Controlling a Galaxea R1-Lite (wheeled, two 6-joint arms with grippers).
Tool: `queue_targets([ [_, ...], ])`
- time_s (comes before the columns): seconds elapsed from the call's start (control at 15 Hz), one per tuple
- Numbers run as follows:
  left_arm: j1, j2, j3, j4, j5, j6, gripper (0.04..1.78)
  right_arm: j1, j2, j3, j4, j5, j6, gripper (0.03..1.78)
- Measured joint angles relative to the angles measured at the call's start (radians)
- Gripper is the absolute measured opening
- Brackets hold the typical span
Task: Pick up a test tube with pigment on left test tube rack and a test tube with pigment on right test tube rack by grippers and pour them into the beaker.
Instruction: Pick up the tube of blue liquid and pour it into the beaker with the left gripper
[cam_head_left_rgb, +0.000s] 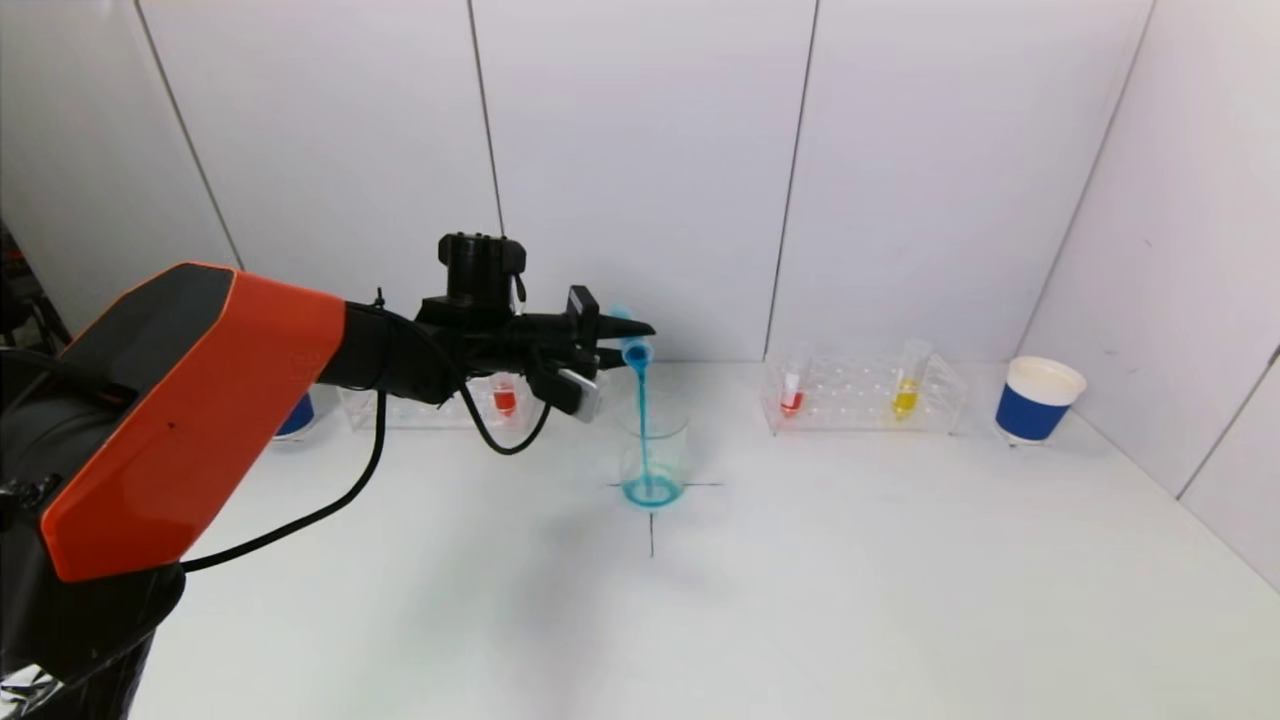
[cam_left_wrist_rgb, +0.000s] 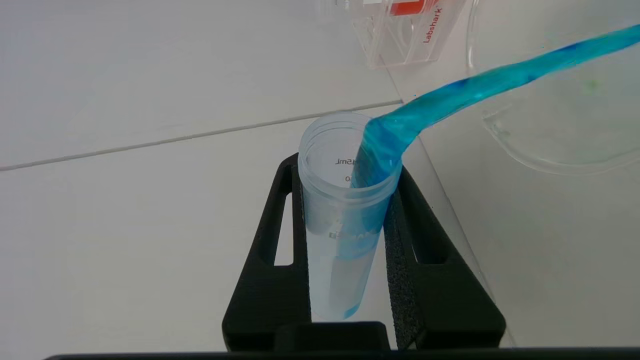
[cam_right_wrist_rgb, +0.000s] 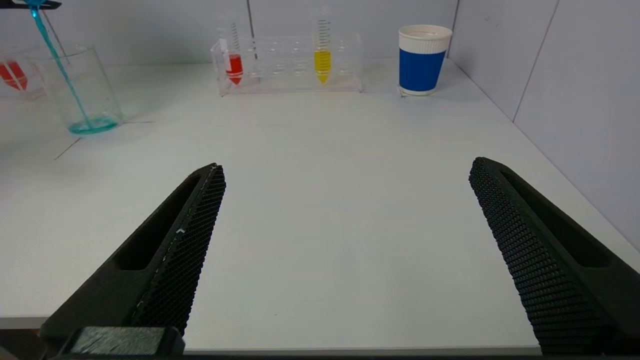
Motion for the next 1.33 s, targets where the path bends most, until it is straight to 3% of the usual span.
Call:
queue_targets([
  [1.33, -0.015, 0.000, 0.008, -0.032, 0.019, 0.196, 0.45, 0.000, 0.000, 0.000, 0.000, 0.000, 0.000, 1.77],
])
